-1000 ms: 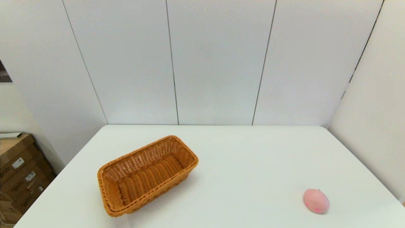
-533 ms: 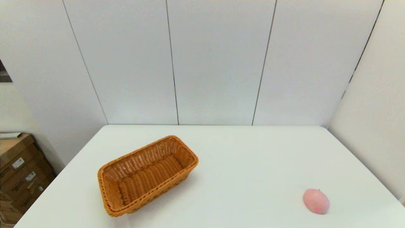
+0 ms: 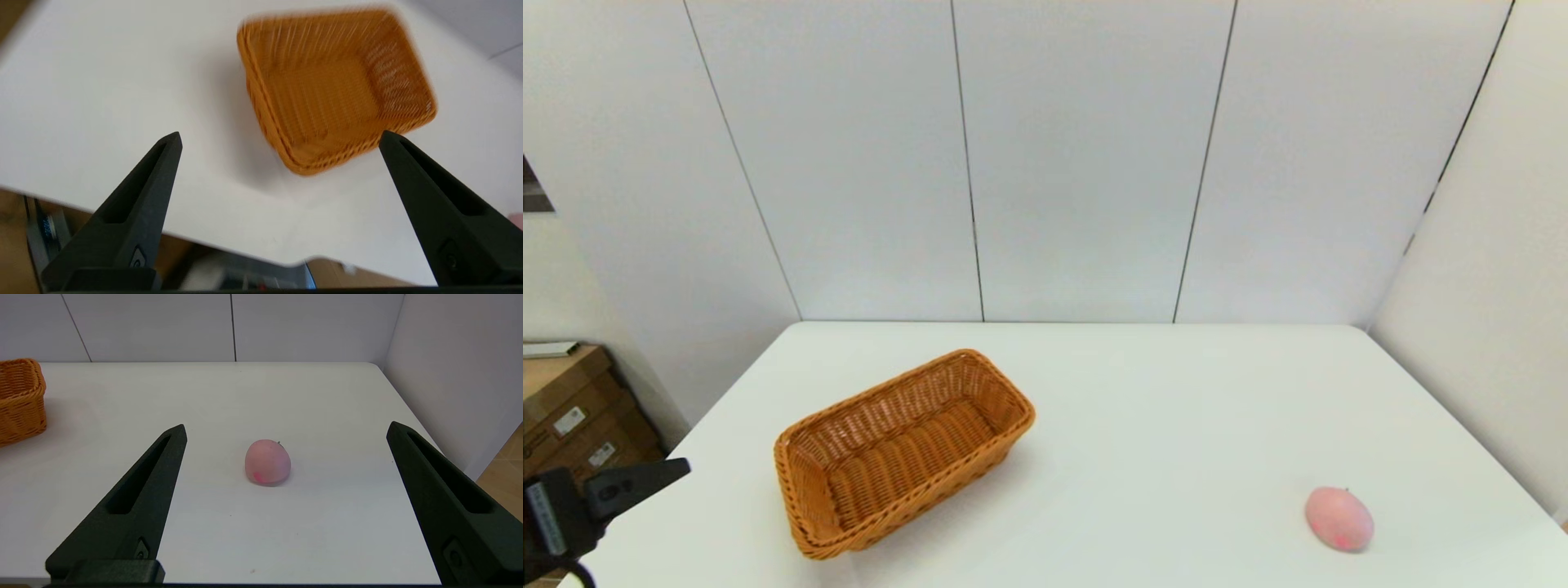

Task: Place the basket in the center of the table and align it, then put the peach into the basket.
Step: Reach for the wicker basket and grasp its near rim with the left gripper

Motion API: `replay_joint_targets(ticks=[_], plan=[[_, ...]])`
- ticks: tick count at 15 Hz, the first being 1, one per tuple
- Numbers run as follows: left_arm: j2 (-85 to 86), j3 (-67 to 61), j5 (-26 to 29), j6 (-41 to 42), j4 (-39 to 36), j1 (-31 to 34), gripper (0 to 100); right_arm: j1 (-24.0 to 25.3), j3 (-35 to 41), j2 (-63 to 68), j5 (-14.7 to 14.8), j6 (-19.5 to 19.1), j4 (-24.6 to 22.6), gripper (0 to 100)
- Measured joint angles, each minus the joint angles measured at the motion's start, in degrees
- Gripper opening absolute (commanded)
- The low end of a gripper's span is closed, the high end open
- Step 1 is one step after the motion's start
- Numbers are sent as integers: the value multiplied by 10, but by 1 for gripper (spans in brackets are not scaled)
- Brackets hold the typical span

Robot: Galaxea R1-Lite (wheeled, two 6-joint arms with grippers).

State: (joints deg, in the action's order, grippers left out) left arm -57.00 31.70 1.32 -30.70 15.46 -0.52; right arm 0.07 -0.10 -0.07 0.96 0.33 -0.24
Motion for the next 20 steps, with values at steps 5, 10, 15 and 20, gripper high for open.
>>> replay_joint_targets(ticks=[5,10,15,20], plan=[[-255,92,46,-67,69,-20,100,0,0,0,0,2,0,100],[-445,188,53,-108,78,-28,100,0,0,0,0,5,1,100],[-565,267,54,-142,79,-28,100,0,0,0,0,5,1,100],[-615,279,55,-146,76,-28,0,0,0,0,0,5,1,100]])
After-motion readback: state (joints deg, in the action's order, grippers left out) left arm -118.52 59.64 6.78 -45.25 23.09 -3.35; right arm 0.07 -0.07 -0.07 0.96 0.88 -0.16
